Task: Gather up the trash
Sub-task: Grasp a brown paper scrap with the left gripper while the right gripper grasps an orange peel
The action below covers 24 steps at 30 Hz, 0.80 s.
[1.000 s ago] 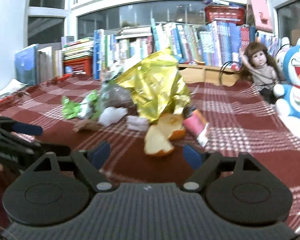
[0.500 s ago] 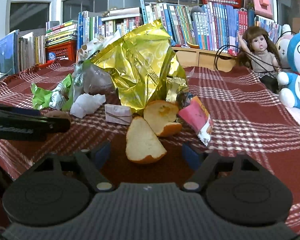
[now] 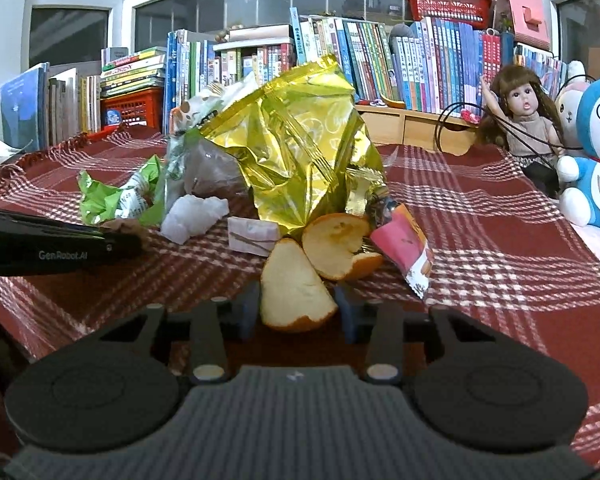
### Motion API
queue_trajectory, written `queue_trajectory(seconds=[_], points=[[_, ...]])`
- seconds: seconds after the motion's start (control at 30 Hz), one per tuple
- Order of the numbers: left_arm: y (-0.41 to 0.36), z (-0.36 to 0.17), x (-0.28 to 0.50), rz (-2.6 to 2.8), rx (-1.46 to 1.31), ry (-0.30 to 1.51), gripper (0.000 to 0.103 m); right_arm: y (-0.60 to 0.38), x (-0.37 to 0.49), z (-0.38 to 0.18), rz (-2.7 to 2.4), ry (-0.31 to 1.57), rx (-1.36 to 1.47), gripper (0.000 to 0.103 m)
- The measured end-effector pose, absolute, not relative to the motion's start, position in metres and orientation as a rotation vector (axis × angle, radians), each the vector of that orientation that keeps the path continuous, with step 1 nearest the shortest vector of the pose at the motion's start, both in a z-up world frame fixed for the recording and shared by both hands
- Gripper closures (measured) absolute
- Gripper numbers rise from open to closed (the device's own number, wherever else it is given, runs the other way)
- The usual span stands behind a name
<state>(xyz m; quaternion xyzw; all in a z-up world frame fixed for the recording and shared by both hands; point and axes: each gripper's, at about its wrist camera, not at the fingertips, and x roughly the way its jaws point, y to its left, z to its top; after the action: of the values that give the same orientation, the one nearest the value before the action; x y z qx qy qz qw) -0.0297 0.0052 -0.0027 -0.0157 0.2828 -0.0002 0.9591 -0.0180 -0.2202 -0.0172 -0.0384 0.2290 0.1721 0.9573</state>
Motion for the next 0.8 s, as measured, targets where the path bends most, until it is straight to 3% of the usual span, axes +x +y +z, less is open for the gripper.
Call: queue_trajectory(seconds=[0.8], points=[[-0.002, 0.009, -0.102, -0.036, -0.076, 0.563, 0.085, -0.221, -0.069, 0.000, 0.428, 0.449, -0.046, 0.058]])
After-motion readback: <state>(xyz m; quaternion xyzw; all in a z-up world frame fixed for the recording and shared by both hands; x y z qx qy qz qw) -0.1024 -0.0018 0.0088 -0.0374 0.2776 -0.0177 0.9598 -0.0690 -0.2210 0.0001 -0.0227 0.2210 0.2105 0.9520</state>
